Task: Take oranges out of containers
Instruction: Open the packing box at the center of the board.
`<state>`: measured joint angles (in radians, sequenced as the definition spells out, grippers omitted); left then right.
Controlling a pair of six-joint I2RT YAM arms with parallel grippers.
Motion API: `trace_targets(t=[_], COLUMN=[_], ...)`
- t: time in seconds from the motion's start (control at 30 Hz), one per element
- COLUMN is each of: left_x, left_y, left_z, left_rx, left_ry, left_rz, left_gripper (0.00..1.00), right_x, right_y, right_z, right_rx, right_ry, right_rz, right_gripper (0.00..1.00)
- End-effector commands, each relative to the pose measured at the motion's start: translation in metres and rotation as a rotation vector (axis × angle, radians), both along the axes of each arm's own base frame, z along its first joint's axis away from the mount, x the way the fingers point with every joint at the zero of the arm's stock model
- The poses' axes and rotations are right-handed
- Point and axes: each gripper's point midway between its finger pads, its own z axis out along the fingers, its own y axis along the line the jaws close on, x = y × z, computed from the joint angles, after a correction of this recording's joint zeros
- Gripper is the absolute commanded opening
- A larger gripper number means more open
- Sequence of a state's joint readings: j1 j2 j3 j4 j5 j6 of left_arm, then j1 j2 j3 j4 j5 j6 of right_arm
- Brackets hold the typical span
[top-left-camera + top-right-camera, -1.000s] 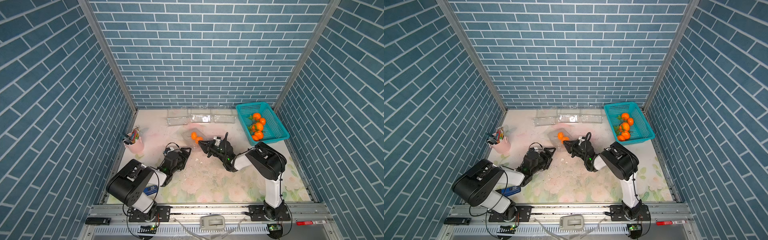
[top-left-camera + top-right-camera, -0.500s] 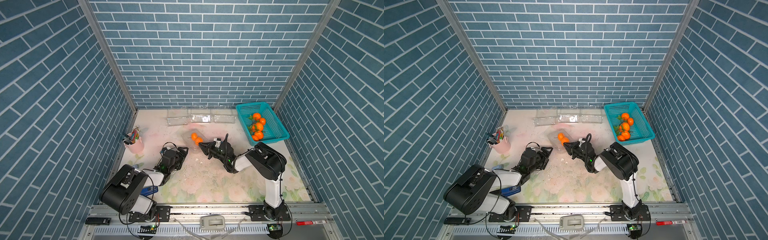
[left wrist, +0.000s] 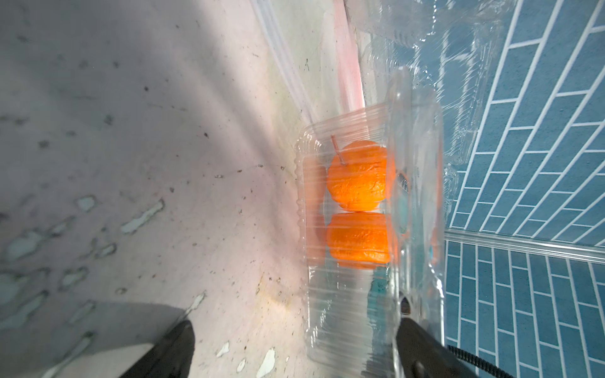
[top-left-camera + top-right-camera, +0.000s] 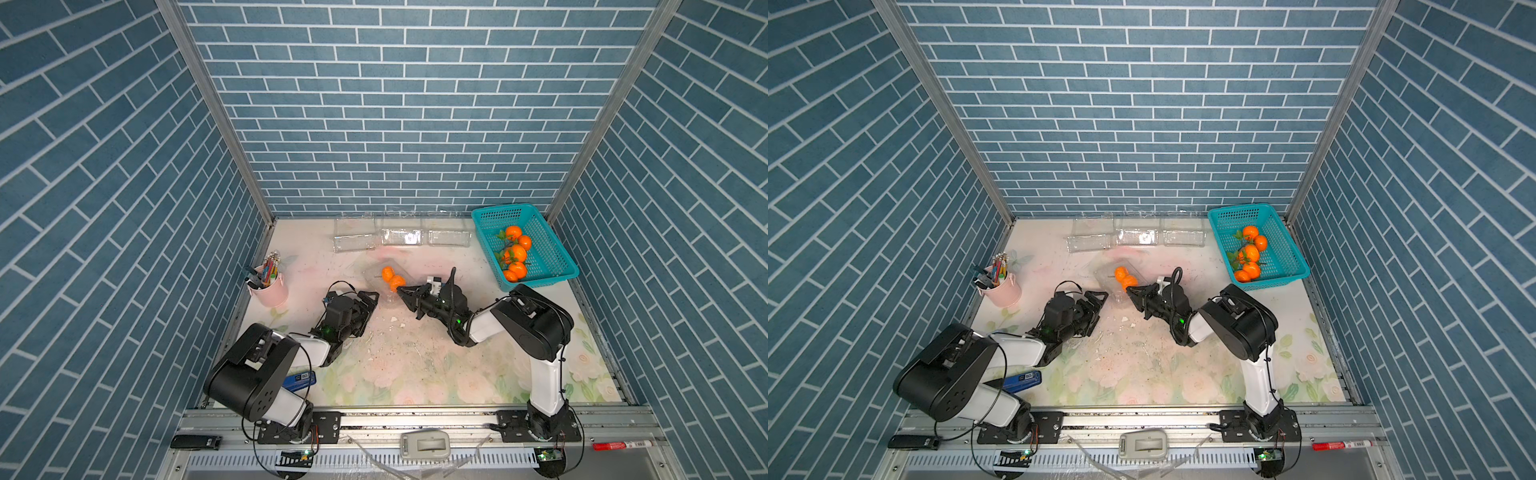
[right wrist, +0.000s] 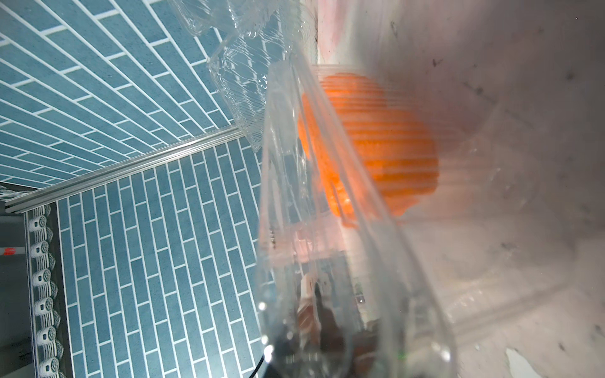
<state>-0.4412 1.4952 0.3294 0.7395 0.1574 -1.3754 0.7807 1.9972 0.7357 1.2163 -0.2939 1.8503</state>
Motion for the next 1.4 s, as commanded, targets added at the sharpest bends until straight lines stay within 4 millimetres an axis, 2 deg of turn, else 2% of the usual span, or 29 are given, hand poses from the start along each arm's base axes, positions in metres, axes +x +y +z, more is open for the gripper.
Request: trace_targets(t=[0.0, 0.17, 0.63, 1.0, 1.37], left_x=[-0.001, 0.001, 0.003, 0.006, -0.003], left_y=[0.001, 0.005, 0.004, -0.002, -0.004], left_z=[-0.008, -0.008, -0.017, -0.017, -0.026], left_rx=[0.018, 0.021, 0.025, 0.018, 0.024], left_ry=[0.020, 0.026, 0.045, 0.043, 0.065], left_rz=[-0.012, -0.002, -0.005, -0.017, -0.022], left_gripper=[0.98, 0.98, 0.97, 0.97, 0.97], right_x=[-0.005, -0.004, -0.004, -0.005, 0.003], right_y=[0.002, 0.003, 0.010, 0.024, 0.034], right_z=[0.011, 0.012, 0.033, 0.045, 0.047], right_rx=[0.007, 0.005, 0.040, 0.071, 0.069], right_ry=[-0.024, -0.028, -0.064, -0.082, -0.079], right_rz=[0.027, 0.030, 0.056, 0.105, 0.108], right_gripper=[0.15, 0.15, 0.14, 0.15, 0.22])
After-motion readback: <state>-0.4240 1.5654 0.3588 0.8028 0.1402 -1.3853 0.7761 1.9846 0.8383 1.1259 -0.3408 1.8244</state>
